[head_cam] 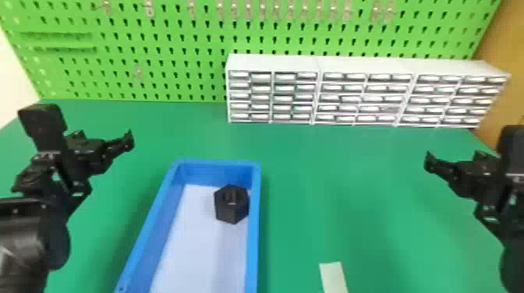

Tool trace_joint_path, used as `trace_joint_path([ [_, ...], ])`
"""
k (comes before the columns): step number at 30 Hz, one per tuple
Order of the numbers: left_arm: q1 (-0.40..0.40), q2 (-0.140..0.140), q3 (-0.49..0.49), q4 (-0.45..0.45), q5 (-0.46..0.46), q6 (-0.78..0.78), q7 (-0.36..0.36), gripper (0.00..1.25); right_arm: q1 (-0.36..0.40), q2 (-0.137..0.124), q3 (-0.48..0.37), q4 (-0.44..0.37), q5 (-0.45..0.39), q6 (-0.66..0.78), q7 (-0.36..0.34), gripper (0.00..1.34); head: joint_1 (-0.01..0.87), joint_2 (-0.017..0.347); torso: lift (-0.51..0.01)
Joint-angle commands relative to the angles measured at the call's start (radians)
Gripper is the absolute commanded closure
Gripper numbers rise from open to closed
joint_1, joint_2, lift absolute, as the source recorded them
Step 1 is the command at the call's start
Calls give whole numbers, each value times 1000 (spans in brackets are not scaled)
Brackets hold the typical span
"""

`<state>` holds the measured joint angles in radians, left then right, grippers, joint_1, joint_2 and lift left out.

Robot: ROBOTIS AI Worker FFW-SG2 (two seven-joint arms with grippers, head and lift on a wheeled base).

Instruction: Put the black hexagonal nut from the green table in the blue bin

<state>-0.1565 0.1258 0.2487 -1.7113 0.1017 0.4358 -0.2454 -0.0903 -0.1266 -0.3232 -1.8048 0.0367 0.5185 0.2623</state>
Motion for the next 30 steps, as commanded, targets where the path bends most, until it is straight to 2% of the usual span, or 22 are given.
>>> trace_joint_path([
  [1, 0, 0, 1, -1, 1, 0, 0, 113, 1, 4, -14, -7, 2, 2, 0, 225, 666, 32, -100],
  [21, -2, 0, 3, -1, 3, 0, 0, 113, 1, 5, -34, -28, -1, 40, 2, 226, 666, 32, -100],
  [30, 0, 0, 6, -2, 10, -3, 0, 114, 3, 10, -56, -28, -29, 40, 2, 225, 666, 32, -100],
])
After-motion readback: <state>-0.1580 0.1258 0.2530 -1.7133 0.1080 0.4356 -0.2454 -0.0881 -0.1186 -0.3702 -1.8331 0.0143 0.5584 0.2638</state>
